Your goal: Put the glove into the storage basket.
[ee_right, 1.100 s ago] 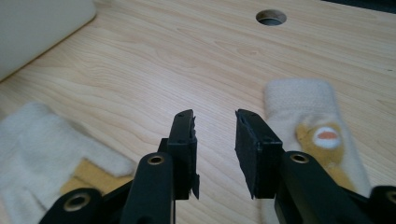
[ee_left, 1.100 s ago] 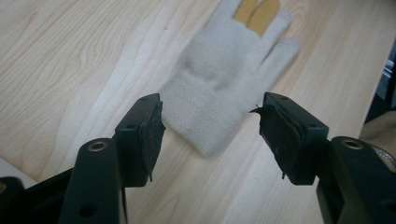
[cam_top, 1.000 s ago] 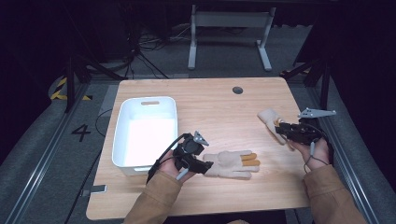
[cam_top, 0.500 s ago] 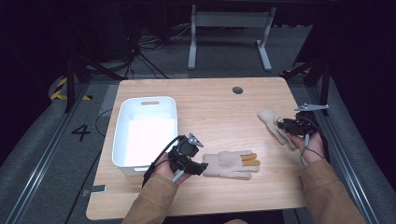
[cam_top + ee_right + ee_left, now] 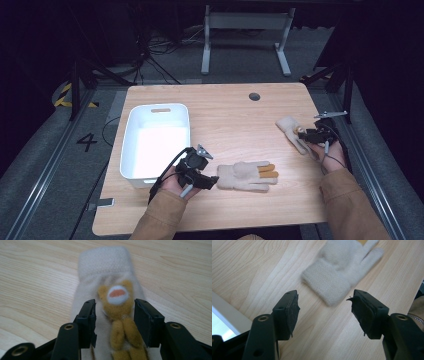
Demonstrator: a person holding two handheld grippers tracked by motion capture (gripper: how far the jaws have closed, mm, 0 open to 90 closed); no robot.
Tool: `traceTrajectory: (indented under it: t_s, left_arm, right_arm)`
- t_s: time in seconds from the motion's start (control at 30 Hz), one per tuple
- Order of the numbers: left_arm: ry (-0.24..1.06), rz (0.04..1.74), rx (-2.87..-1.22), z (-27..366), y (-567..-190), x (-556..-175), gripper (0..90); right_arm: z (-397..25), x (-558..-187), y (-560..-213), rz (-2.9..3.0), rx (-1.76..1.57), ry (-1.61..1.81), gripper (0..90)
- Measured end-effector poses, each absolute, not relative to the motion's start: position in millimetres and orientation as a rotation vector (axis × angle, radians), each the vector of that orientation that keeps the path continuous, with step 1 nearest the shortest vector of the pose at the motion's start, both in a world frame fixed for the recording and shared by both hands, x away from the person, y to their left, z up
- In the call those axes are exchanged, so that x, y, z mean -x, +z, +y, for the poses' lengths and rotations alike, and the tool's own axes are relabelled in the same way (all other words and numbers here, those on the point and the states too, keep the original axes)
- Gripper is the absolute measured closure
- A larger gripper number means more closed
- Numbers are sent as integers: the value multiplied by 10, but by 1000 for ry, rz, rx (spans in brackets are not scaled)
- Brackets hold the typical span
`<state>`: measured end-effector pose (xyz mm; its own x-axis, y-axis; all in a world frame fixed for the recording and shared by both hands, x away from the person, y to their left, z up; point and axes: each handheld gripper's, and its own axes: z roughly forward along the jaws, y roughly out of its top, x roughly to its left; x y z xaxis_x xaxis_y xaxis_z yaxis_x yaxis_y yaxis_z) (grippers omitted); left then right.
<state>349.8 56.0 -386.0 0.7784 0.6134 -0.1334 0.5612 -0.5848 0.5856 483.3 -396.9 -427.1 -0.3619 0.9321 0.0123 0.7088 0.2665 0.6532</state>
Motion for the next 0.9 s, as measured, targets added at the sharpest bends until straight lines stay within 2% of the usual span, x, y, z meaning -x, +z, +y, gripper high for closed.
traceTrajectory:
  t_s: [0.27,0.63,0.9]
  left_arm:
    - [101,886,-2346,573,-3890,-3502,388]
    - [98,891,-2347,577,-3891,-3498,387]
    - [92,893,-2347,578,-3896,-3503,387]
  right_arm:
    - [-3971,-4882,-4350,2177,-1505,774,507]
    - [-3978,-4899,-4397,2193,-1510,738,537]
    - [-3958,-4883,-4384,2215,-1482,728,685]
